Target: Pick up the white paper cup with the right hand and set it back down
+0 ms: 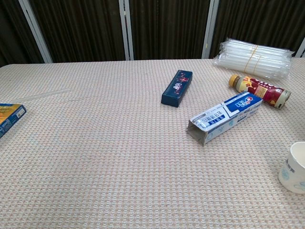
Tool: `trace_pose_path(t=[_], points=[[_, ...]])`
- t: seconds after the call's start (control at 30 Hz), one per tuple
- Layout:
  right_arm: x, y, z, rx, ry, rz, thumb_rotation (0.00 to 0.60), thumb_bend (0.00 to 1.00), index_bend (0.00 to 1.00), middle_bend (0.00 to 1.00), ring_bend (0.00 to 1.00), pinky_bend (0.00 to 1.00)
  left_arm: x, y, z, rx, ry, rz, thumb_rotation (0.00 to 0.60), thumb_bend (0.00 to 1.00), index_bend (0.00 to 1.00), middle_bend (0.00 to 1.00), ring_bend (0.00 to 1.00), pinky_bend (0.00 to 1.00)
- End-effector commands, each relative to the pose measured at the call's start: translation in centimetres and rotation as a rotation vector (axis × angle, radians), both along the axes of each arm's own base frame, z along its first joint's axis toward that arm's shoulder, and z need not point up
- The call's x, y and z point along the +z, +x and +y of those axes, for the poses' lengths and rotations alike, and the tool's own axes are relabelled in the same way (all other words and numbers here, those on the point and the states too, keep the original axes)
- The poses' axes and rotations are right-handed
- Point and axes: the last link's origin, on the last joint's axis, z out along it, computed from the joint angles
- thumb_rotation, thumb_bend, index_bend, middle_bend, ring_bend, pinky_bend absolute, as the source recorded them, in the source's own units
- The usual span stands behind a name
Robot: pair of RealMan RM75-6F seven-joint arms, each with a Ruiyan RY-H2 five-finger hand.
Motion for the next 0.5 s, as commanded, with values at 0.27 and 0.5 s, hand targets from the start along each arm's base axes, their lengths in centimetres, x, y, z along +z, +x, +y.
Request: trace_pose_path(t=[0.27, 0.5], points=[[0.08, 0.07, 0.07, 0.005, -0.002, -0.004, 0.600, 0.00, 0.00, 0.00, 0.00, 0.00, 0.01, -0.03, -0.05, 0.000, 0.001, -0.001, 0.600, 0.10, 0.00, 0.00, 0.00, 0.00], [0.11, 0.10, 0.05, 0.000, 0.000, -0.012, 0.600, 0.00, 0.00, 0.00, 0.00, 0.00, -0.03, -0.01, 0.11, 0.001, -0.001, 0.001, 0.600, 0.10, 0.00, 0.00, 0.00, 0.00]])
